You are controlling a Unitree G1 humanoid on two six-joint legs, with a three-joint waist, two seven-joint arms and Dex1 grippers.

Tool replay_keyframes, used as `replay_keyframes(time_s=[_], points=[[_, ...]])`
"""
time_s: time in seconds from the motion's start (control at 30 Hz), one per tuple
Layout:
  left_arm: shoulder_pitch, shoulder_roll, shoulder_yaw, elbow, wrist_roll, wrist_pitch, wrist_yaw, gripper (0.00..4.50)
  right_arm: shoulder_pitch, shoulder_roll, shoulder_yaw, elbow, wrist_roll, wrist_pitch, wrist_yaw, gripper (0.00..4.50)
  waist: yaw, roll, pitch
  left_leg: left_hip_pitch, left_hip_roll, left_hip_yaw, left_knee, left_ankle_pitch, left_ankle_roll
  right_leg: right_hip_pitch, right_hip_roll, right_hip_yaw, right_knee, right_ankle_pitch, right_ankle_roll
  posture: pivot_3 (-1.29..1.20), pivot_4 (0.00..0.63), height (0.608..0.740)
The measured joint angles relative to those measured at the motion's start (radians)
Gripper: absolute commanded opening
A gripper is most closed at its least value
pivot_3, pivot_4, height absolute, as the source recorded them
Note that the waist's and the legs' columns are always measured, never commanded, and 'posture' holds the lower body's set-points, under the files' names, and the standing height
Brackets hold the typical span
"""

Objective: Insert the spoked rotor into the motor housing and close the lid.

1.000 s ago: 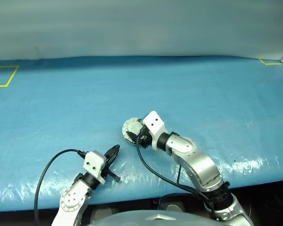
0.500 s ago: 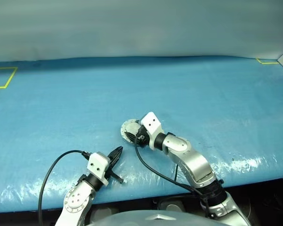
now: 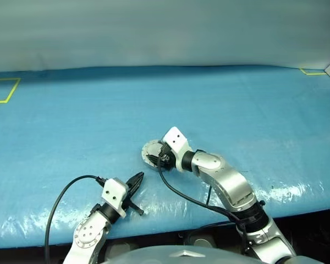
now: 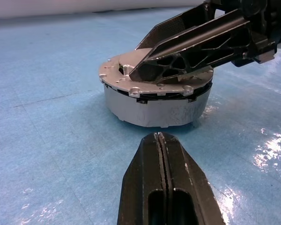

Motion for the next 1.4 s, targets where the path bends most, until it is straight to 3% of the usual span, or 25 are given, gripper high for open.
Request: replay_keyframes(time_s=[0.53,0.83,1.2,1.4], points=[[0.011,0.012,0.000,-0.002,-0.015,0.015,-0.004,0.00,-0.028,-0.089,0.048,0.031,-0.006,-0.097,0.090,3.04,0.000,0.000,0.000,0.000,0.000,0.000,0.000,0.000,0.000,0.000,0.000,0.000,0.000,0.000,0.000,0.00,0.150,0.740],[0.007,0.022,0.003,-0.002,-0.018,0.013,-0.023,0.00,-0.031,-0.126,0.070,0.106,-0.040,-0.264,0.170,3.04,0.000,0.000,0.000,0.000,0.000,0.000,0.000,0.000,0.000,0.000,0.000,0.000,0.000,0.000,0.000,0.00,0.150,0.740],[0.025,0.041,0.042,0.091,-0.051,-0.093,-0.085,0.00,-0.108,-0.117,0.047,0.121,0.003,-0.128,0.228,3.04,0.001,0.000,0.000,0.000,0.000,0.000,0.001,0.000,0.000,0.001,0.000,0.000,0.000,0.000,0.000,0.00,0.150,0.740],[0.025,0.039,0.042,0.095,-0.055,-0.099,-0.087,0.00,-0.133,-0.161,0.070,0.122,-0.014,-0.153,0.270,3.04,0.001,0.000,0.000,0.000,0.000,0.000,0.000,0.000,0.000,0.001,0.000,0.000,0.000,0.000,0.000,0.00,0.150,0.740]])
